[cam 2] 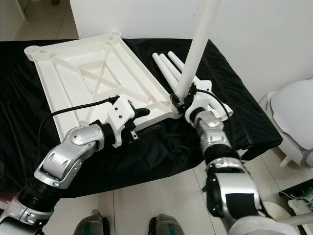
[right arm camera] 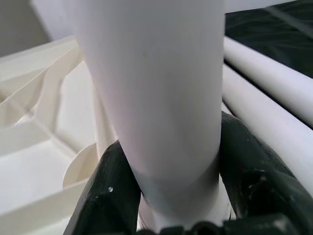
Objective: Building children table
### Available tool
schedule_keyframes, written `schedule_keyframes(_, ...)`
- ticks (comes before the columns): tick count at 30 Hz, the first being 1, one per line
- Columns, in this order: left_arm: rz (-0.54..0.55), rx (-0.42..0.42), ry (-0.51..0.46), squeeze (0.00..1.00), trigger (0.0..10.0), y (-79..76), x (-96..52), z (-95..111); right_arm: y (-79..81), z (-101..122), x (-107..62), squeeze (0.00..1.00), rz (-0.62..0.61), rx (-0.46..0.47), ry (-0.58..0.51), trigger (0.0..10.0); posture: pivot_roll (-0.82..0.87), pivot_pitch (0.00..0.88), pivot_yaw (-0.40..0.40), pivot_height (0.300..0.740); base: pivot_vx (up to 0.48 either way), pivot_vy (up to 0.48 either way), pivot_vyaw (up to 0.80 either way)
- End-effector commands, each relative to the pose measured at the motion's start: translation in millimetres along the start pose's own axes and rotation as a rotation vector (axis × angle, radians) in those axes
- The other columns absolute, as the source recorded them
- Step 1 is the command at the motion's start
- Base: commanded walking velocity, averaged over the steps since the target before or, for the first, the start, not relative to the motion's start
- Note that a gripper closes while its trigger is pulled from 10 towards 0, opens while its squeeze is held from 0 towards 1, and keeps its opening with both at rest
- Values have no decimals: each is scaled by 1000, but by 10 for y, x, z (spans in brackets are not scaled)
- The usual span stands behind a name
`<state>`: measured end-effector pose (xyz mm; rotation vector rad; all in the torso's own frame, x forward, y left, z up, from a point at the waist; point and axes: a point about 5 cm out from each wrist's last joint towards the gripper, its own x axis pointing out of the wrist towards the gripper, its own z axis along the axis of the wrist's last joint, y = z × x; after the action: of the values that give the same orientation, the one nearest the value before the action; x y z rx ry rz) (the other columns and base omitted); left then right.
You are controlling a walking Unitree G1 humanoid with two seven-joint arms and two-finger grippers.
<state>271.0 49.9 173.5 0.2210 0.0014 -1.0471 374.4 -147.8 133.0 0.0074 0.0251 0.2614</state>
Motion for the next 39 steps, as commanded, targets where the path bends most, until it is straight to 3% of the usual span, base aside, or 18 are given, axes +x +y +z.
schedule_keyframes(1,-25,17,4,0,10000,-13,13,19,57,-70,-2,0,-54,81,16,10000,-32,0,-35,740,0,0,0)
schedule_keyframes(6,-38,22,5,0,10000,-26,31,18,258,-32,22,0,-143,97,-21,10000,-36,0,-31,740,0,0,0)
schedule_keyframes(8,-38,22,5,0,10000,-26,31,18,258,-32,22,0,-143,97,-21,10000,-36,0,-31,740,0,0,0)
schedule_keyframes(12,-45,21,2,0,10000,-39,47,19,467,60,-10,0,-188,133,-60,10000,-41,0,-35,740,0,0,0)
schedule_keyframes(15,-46,21,2,0,10000,-42,50,17,516,78,-26,0,-199,143,-61,10000,-41,0,-35,740,0,0,0)
schedule_keyframes(17,-52,20,0,0,10000,-52,57,15,672,72,-78,0,-169,142,-56,10000,-44,0,-39,740,0,0,0)
schedule_keyframes(20,-55,20,-1,0,10000,-56,61,14,749,69,-114,0,-152,139,-57,10000,-44,0,-40,740,0,0,0)
schedule_keyframes(24,-59,21,1,0,10000,-63,63,7,702,58,-163,0,-186,127,-50,10000,-48,0,-39,740,0,0,0)
schedule_keyframes(25,-60,21,1,0,10000,-63,65,7,692,62,-175,82,-188,123,-50,10000,-51,0,-37,740,0,0,0)
schedule_keyframes(26,-60,21,1,0,10000,-63,66,8,690,67,-181,82,-187,121,-51,10000,-51,0,-37,740,0,0,0)
schedule_keyframes(27,-61,21,1,0,10000,-63,69,10,685,72,-186,1000,-182,120,-55,10000,-51,0,-37,740,0,0,0)
schedule_keyframes(32,-60,22,0,0,10000,-60,73,13,661,86,-213,1000,-171,114,-59,10000,-51,0,-37,740,0,0,0)
schedule_keyframes(39,-58,23,1,0,10000,-63,69,10,492,148,-240,1000,-173,62,-106,10000,-50,0,-37,740,0,0,0)
